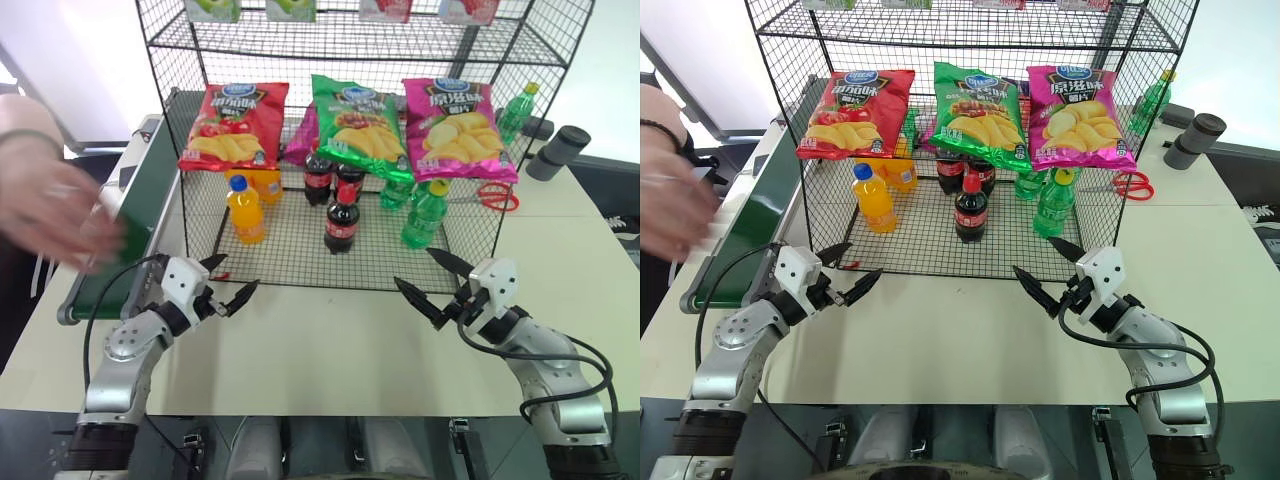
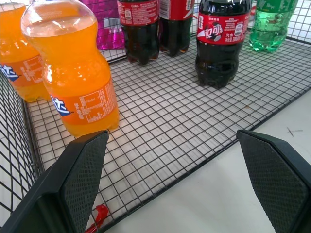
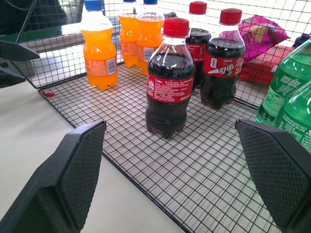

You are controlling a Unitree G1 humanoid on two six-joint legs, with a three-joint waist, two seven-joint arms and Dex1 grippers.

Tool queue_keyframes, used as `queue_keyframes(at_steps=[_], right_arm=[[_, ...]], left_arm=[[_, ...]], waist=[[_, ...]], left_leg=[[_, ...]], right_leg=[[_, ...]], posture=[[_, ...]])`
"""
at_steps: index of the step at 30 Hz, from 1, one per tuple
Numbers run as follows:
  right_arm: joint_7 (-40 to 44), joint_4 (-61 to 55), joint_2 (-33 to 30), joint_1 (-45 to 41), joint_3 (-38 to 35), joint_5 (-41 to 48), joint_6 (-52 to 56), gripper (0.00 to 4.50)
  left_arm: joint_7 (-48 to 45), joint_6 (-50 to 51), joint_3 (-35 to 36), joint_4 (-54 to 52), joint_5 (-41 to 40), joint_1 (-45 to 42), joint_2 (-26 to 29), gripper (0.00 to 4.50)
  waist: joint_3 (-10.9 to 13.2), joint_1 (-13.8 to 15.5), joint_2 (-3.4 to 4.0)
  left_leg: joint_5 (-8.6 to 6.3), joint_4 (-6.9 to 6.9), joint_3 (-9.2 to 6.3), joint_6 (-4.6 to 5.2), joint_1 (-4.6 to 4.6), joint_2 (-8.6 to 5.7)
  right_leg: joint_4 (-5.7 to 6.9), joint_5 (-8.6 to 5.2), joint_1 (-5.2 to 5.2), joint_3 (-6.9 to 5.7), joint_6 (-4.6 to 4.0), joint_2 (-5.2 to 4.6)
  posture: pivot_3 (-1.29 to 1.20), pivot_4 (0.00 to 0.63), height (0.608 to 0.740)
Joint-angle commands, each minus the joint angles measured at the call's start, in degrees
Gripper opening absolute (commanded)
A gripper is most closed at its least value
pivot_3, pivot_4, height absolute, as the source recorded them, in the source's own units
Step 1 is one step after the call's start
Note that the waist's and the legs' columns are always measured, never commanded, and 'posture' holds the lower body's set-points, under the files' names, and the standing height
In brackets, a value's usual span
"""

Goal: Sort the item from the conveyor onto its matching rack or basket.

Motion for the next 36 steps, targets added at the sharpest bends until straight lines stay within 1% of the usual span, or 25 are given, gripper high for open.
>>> queue_keyframes(at_steps=[1, 12, 22, 25, 28, 33, 36], right_arm=[[-0.4, -0.8, -0.1, -0.7, -0.4, -0.7, -1.3, 4.43], [-0.5, 0.2, 0.1, 0.3, -1.0, -1.5, -2.5, 4.43], [-2.5, 1.0, -0.7, 0.1, -0.9, -3.8, -1.3, 4.43], [-2.0, 0.4, -0.9, 0.0, -1.2, -2.2, 0.9, 4.43], [-2.4, 0.4, -1.2, -0.1, -1.5, -2.7, 0.9, 4.43], [0.6, -0.7, -2.7, 0.3, -1.4, 1.4, 5.6, 4.43], [1.0, -1.1, -3.1, 0.2, -1.4, 1.6, 6.2, 4.43]], left_arm=[[-0.3, -0.3, 0.8, -1.1, -0.1, -0.7, 1.0, 4.5], [-0.2, -0.2, 0.4, -0.8, 0.3, -1.5, 0.7, 4.5], [-0.3, 0.0, -0.2, -0.9, 0.9, -1.8, 0.7, 4.5], [-0.4, -0.3, -0.2, -0.6, 1.1, -1.7, 0.7, 4.5], [-0.5, -0.3, -0.1, -0.6, 1.1, -1.8, 0.7, 4.5], [-0.6, 0.1, 0.1, -0.8, 0.9, -1.9, 0.8, 4.5], [-0.7, 0.5, 0.2, -0.9, 0.8, -1.8, 0.9, 4.5]], waist=[[0.0, 0.0, 0.0], [0.0, 0.0, 0.0], [0.0, 0.0, 0.0], [0.0, 0.0, 0.0], [0.0, 0.0, 0.0], [0.0, 0.0, 0.0], [0.0, 0.0, 0.0]], left_leg=[[0.0, 0.0, 0.0, 0.0, 0.0, 0.0], [0.0, 0.0, 0.0, 0.0, 0.0, 0.0], [0.0, 0.0, 0.01, 0.0, 0.0, 0.0], [0.0, 0.0, 0.0, 0.0, 0.0, 0.01], [0.0, 0.0, 0.0, 0.0, 0.0, 0.0], [0.0, 0.0, 0.0, 0.0, 0.0, 0.0], [0.0, 0.0, 0.0, 0.0, 0.0, 0.01]], right_leg=[[0.0, 0.0, 0.0, 0.0, 0.0, 0.0], [0.0, 0.0, 0.0, 0.0, 0.0, 0.01], [0.01, 0.0, 0.0, 0.0, 0.0, 0.01], [0.01, 0.0, 0.0, 0.0, 0.0, 0.02], [0.01, 0.0, 0.0, 0.0, 0.0, 0.01], [0.01, 0.0, 0.0, 0.0, 0.0, 0.01], [0.01, 0.0, 0.0, 0.0, 0.0, 0.01]], posture=[[0.0, 0.15, 0.74], [0.0, 0.15, 0.74], [0.0, 0.15, 0.74], [0.0, 0.15, 0.74], [0.0, 0.15, 0.74], [0.0, 0.15, 0.74], [0.0, 0.15, 0.74]])
